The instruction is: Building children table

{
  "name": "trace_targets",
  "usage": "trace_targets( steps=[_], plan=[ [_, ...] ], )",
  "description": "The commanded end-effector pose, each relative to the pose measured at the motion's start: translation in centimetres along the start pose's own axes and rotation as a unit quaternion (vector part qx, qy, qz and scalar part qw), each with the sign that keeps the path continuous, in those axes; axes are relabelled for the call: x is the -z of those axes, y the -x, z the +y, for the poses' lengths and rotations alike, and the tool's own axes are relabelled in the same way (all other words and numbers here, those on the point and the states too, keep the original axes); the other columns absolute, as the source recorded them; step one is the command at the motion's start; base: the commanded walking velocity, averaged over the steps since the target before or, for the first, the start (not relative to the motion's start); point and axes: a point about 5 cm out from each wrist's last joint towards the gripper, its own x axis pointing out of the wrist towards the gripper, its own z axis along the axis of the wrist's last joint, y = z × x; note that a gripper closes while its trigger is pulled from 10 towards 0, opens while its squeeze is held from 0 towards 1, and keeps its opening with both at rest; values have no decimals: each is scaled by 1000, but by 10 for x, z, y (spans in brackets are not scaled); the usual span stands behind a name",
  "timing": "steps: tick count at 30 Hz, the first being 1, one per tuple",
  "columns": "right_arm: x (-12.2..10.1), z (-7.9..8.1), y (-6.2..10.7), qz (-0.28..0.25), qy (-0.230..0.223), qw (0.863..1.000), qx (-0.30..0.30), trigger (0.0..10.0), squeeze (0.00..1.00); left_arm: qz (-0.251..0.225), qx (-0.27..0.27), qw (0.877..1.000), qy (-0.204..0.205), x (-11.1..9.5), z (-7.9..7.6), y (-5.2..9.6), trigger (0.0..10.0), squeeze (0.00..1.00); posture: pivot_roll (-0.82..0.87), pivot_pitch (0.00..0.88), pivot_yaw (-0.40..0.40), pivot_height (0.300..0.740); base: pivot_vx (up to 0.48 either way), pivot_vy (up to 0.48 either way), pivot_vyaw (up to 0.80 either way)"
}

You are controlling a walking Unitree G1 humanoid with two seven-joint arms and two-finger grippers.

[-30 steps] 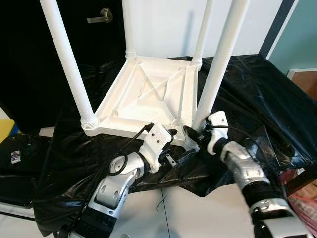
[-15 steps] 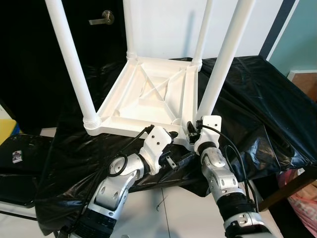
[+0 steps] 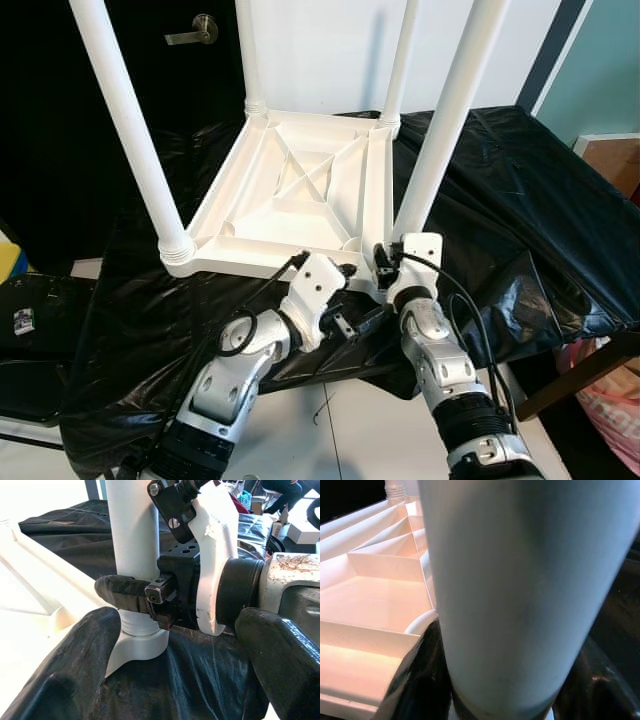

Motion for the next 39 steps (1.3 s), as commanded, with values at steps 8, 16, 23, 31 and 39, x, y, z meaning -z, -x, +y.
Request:
trace_targets(
  steps=[8,16,23,31,39],
  plan=[
    [-3,-12,4,-24,39,996,-74,10000,1000,1,-19,1000,-8,-1,3,0,10000,0,22,0,-56,740,0,0,0],
    [-9,-36,7,-16,55,966,-251,10000,0,-1,-12,1000,-16,-3,6,-4,10000,0,4,0,-38,740,0,0,0],
    [-13,-42,-5,2,71,949,-308,10000,0,-2,1,1000,-19,-4,3,-8,10000,0,-2,0,-33,740,0,0,0],
    [-11,-44,-12,28,93,934,-344,10000,0,-5,-2,1000,-19,-5,5,-9,10000,0,5,0,-33,740,0,0,0],
    [-2,-48,-13,53,119,926,-354,0,0,-8,-2,1000,-16,-6,4,-11,10000,0,1,0,-26,740,0,0,0]
  ],
)
